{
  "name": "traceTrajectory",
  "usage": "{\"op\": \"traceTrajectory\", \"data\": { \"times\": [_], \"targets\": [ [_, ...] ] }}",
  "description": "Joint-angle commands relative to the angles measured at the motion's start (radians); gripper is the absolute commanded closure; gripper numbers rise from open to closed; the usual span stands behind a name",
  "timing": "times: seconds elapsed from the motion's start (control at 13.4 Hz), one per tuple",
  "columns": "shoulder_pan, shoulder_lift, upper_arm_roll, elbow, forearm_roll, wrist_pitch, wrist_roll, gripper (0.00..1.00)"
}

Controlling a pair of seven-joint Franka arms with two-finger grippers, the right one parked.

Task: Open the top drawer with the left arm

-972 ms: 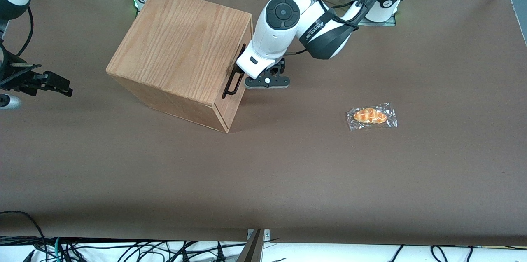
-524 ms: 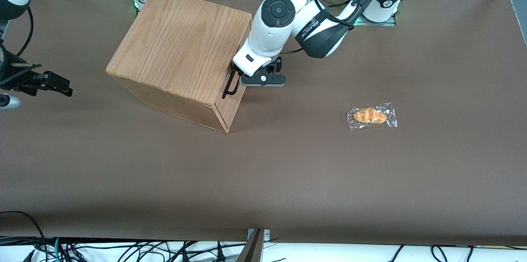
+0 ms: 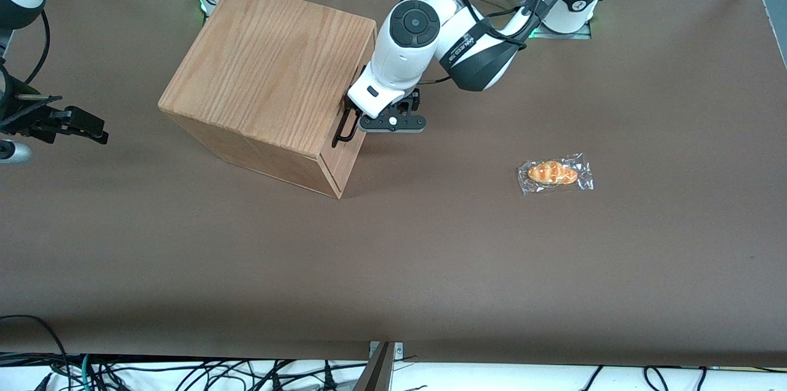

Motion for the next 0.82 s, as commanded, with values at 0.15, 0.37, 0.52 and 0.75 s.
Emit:
{"op": "traceTrajectory", "data": {
  "times": [0.15, 0.37, 0.52, 0.75],
  "targets": [
    [-0.040, 0.030, 0.008, 0.007, -0.012, 0.033, 0.009, 0.00],
    [-0.058, 0.043, 0.006, 0.007, 0.011, 0.035, 0.009, 0.00],
    [-0.061, 0.043, 0.006, 0.007, 0.025, 0.035, 0.007, 0.00],
    [-0.058, 0.042, 0.008, 0.007, 0.025, 0.033, 0.007, 0.00]
  ]
}}
